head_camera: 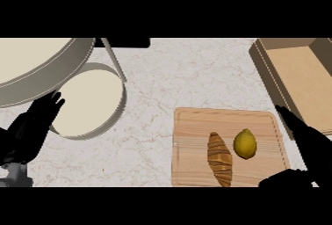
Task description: Pick the lemon from the cutting board and place it in the cardboard box
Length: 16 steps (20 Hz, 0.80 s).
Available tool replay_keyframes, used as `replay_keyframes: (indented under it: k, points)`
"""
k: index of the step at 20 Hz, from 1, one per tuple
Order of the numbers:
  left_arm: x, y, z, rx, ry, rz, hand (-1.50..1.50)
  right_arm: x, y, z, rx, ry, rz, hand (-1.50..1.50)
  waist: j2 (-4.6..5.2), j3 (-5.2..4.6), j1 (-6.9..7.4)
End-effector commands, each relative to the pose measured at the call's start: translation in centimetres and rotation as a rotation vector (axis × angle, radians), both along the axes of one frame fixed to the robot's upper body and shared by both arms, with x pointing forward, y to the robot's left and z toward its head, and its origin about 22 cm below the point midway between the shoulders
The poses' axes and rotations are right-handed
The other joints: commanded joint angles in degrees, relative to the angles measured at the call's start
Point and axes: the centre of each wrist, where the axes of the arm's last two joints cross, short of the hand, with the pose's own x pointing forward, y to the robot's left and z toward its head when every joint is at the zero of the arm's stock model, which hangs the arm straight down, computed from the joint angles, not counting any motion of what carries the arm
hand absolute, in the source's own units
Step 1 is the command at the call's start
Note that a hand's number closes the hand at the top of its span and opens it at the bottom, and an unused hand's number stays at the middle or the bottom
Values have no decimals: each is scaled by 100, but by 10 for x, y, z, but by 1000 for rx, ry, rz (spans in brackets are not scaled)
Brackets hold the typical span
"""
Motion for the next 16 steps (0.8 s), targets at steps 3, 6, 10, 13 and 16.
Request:
replay_keyframes:
  k: [3, 6, 10, 13, 16]
  points:
    - [1, 7, 3, 1, 7, 14, 0, 10, 9, -14, -40, 133, -47, -150, -15, 8, -72]
    - [-10, 7, -10, -18, 6, 6, 0, 24, 27, -10, -51, 107, -46, -150, -15, 7, -41]
    - [1, 5, -5, 11, -5, 22, 0, 30, 26, -20, -26, 94, -24, -150, -14, 9, -83]
    - [0, 3, -23, -2, 7, 20, 0, 30, 19, -21, -51, 72, -3, -150, -12, 8, -96]
    - [8, 15, 5, -4, 2, 19, 0, 28, 37, -21, -43, 44, 4, -150, -16, 9, -92]
